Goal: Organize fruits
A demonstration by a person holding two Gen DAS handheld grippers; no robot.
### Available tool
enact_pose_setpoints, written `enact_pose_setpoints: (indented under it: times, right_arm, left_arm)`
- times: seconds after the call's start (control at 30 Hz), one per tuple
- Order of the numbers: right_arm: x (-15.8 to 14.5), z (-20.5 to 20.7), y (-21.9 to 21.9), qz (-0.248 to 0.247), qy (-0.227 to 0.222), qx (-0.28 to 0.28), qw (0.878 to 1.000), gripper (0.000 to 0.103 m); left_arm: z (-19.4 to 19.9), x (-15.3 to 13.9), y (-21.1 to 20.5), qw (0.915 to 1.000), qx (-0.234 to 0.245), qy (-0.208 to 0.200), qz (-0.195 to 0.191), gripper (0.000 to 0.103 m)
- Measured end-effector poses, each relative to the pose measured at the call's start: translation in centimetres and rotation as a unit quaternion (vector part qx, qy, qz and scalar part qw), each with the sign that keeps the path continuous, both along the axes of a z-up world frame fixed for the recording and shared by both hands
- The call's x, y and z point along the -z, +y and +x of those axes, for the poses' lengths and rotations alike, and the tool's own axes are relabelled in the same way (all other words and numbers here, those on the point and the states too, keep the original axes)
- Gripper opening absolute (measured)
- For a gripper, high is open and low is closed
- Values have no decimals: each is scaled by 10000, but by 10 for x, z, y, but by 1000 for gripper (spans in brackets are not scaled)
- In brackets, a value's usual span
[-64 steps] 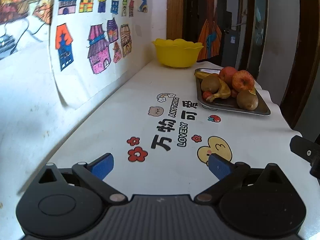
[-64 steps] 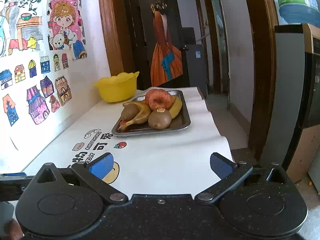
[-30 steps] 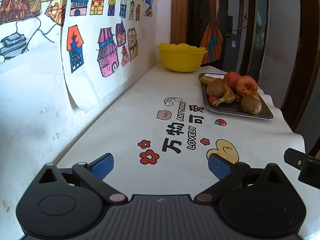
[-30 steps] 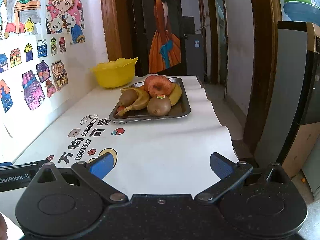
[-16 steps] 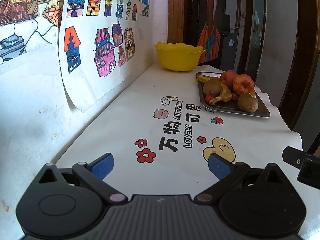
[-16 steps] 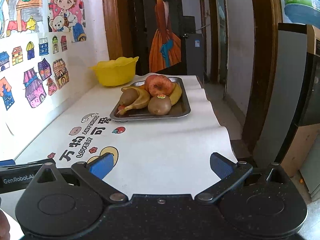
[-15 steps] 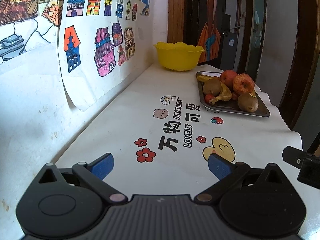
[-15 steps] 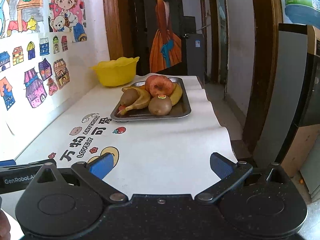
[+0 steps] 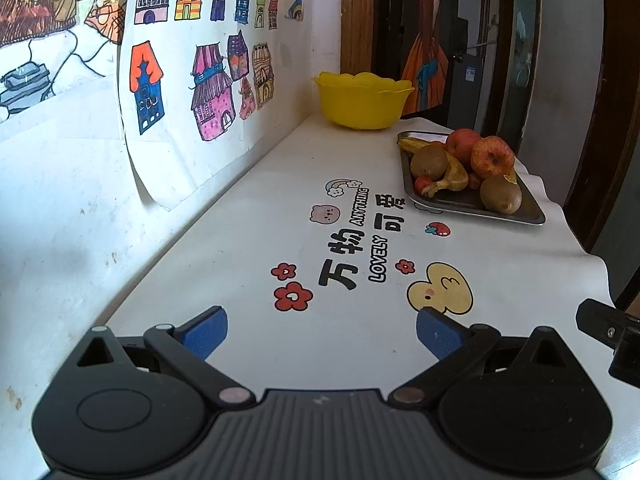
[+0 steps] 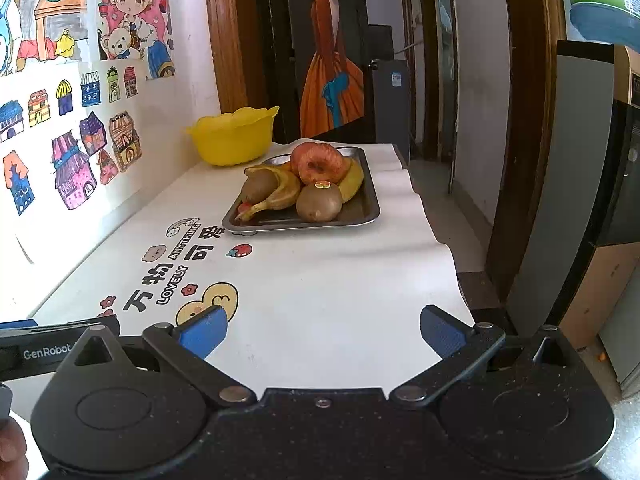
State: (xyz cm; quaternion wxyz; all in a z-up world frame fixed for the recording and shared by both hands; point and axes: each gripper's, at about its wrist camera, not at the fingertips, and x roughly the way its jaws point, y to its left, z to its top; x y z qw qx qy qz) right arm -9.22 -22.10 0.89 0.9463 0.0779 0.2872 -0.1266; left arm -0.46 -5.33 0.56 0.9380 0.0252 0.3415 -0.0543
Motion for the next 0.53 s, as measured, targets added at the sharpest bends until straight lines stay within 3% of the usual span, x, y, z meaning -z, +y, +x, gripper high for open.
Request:
enact_pose_setpoints:
  times: [0.53]
  right_arm:
    - [1, -4, -6, 97, 109, -45, 9999, 102]
  left_arm:
    - [-4, -4, -4, 9999, 2, -131, 75, 102]
